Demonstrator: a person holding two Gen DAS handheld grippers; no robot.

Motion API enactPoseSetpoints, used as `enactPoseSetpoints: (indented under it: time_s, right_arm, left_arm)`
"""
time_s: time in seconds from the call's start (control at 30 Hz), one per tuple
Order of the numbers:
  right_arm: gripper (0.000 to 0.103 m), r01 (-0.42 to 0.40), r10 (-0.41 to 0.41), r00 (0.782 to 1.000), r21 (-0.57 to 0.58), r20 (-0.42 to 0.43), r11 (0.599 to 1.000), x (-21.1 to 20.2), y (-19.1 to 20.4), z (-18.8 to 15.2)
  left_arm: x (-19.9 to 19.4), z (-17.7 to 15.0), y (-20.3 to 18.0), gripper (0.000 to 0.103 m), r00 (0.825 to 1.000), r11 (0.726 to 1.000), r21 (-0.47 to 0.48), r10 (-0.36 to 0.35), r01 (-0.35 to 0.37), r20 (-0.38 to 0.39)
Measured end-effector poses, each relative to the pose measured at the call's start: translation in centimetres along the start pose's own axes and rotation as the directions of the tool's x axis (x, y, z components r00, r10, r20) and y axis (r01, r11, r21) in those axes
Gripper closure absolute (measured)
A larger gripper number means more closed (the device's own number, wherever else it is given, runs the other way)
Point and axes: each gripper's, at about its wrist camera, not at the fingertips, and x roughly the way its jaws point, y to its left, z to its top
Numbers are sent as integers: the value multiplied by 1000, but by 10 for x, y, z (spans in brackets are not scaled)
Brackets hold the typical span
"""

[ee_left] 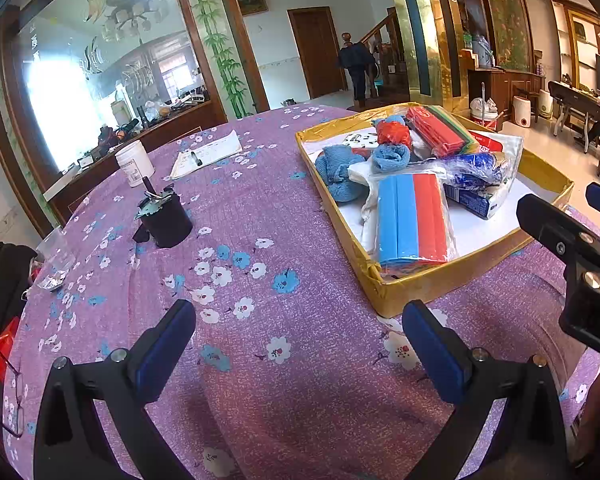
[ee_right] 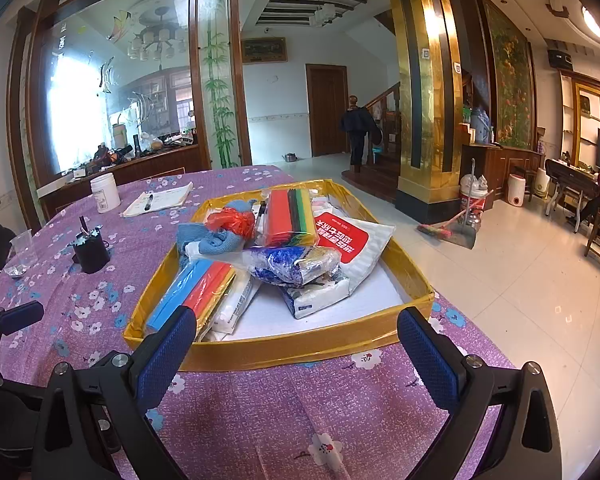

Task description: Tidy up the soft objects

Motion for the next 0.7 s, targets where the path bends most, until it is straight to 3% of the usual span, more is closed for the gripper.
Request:
enactPoseSetpoints:
  time_s: [0.57,0.7]
  right_arm:
    - [1,6,-6,1000,15,7,1000,1,-3,0]
    - [1,12,-13,1000,39,9,999,2,-11,1]
  left_arm:
    - [-3,1,-3,0,1000,1000,4,-16,16,-4]
    - [-1,3,-10,0,998,998,26,-52,53,-29]
